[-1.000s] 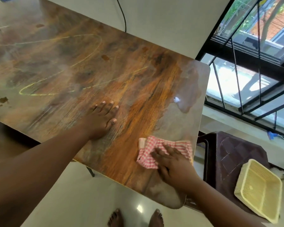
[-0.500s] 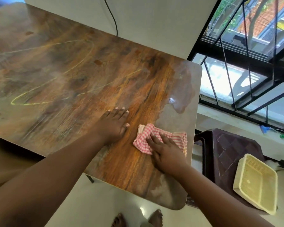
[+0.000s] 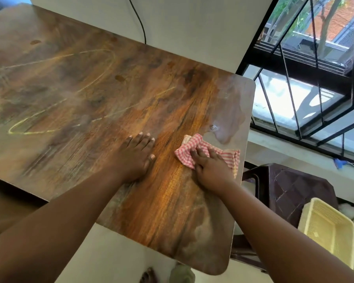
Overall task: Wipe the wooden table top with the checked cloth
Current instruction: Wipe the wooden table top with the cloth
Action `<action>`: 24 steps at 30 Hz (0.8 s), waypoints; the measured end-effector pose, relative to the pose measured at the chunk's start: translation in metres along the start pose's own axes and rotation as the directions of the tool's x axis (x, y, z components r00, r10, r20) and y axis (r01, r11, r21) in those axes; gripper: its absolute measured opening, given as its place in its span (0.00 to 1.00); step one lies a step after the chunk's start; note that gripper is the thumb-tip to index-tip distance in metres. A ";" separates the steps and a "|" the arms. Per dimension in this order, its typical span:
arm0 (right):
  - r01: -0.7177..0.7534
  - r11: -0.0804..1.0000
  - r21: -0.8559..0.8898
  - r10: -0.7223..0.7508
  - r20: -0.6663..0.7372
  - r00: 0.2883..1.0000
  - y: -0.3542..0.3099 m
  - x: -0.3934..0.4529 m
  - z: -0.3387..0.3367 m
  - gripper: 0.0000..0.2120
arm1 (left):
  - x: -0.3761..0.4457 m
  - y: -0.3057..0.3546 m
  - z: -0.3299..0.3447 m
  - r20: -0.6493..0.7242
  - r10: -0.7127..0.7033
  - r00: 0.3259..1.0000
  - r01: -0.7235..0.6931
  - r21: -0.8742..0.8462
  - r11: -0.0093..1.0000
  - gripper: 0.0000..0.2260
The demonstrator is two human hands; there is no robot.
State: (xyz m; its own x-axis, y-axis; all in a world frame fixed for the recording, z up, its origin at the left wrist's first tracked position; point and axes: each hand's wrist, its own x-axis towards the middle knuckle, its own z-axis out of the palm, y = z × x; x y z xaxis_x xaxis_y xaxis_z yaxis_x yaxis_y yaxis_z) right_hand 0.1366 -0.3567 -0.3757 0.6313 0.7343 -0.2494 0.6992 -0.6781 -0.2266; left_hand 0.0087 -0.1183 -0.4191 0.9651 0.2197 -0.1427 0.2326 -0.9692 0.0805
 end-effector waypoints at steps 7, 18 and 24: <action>0.213 0.973 -0.091 -0.207 0.070 0.976 0.015 -0.040 0.005 0.24 | 0.006 0.001 -0.008 0.001 0.046 0.999 -0.046 0.067 0.997 0.28; 0.031 0.999 -0.038 -0.030 0.038 0.999 0.058 0.053 -0.028 0.24 | 0.003 0.002 -0.016 0.053 0.009 0.999 -0.013 0.079 0.997 0.29; 0.197 0.978 -0.065 -0.193 0.064 0.979 0.018 0.042 -0.015 0.26 | 0.003 0.002 -0.017 0.048 -0.009 0.999 0.008 0.021 1.000 0.34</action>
State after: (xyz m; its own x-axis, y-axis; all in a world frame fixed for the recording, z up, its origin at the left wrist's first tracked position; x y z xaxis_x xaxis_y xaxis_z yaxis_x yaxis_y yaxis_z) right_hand 0.1808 -0.3373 -0.3764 0.4617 0.8477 -0.2611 0.8302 -0.5166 -0.2093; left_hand 0.0137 -0.1182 -0.4029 0.9560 0.2231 -0.1908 0.2379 -0.9695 0.0585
